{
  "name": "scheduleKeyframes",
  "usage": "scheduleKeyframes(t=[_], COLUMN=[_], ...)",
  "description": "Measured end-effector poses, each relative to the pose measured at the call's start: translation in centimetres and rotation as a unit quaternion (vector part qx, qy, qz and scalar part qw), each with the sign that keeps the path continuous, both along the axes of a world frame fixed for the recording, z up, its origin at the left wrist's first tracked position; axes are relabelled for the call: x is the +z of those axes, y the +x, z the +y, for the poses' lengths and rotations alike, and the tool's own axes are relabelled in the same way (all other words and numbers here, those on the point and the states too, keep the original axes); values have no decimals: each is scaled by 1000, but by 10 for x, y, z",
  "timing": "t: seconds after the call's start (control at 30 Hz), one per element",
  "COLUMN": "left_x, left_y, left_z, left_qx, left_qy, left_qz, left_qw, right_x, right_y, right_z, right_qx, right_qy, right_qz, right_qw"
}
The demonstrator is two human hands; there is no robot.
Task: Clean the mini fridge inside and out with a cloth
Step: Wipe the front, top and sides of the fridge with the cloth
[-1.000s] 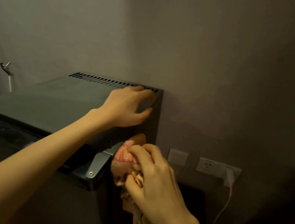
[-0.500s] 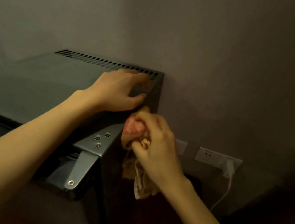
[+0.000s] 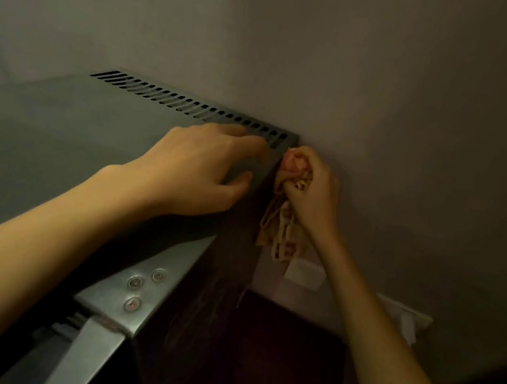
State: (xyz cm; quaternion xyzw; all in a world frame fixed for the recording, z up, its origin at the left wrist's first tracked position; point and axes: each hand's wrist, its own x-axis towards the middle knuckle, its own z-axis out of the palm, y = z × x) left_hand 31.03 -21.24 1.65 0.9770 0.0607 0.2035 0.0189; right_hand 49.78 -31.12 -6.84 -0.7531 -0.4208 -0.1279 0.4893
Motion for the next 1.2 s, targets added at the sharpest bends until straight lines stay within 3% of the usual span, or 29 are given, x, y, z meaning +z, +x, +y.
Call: scheduleKeyframes(t=[0.3,0.67,0.87,1.2], left_x=[0,1,2,-5], left_y=[1,0,-5,-5], left_z=[0,-11,-18,-26], left_qx=[17,-18,-22,-54], left_qy=[-6,-45,-60,-88], left_qz=[4,18,23,22], left_qw=[1000,999,998,994], right_x=[-13,-30,-47,-61], right_y=[12,-141,-224,-262], right_z=[7,-63,-96,-110], right_qx=[21,58,84,86], right_qy=[52,36,23,-6], right_qz=[56,42,77,86], right_qw=[997,997,993,993])
